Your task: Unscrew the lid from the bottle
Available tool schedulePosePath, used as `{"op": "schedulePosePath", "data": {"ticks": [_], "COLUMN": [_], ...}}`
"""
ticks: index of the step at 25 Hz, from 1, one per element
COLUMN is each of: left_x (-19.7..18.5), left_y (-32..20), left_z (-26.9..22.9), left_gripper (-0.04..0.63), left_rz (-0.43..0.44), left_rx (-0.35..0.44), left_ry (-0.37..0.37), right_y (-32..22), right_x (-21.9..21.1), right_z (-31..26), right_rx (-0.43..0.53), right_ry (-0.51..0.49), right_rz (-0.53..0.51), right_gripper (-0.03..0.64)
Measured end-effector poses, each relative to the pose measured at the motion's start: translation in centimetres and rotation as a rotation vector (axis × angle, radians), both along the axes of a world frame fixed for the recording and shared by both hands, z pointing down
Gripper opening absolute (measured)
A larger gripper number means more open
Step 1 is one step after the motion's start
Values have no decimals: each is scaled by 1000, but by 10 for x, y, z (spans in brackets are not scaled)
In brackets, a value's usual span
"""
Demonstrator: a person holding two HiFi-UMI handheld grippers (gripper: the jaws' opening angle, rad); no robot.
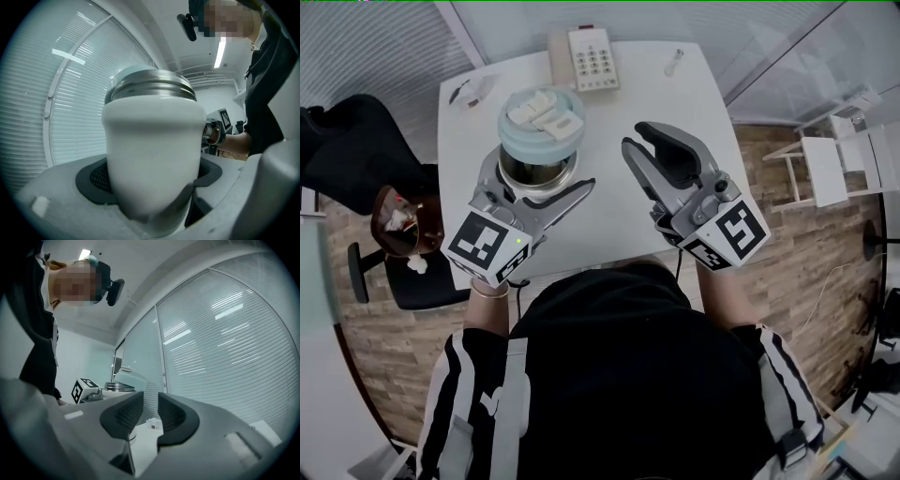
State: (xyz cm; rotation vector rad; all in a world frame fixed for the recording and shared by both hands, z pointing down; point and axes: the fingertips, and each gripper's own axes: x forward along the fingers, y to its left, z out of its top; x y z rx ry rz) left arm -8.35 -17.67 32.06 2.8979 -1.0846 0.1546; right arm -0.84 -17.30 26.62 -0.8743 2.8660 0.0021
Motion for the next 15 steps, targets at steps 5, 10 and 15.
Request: {"op": "schedulePosePath", "data": {"ticks": [5,10,15], "left_x": [0,1,0], "left_y": [0,0,-1], "left_z": [1,1,4], "left_gripper": [446,446,446], "left_rz": [-2,-11,-13], "left_rx": [1,-4,-1], "left_ry": [4,16,14], "right_y": [1,-2,-4], "right_x": [-1,1,0], "right_z": [9,13,18], "right_rx": [2,8,-2], "right_ry": [40,57,66], "right_rz": [19,41,52], "right_gripper": [72,33,17]}}
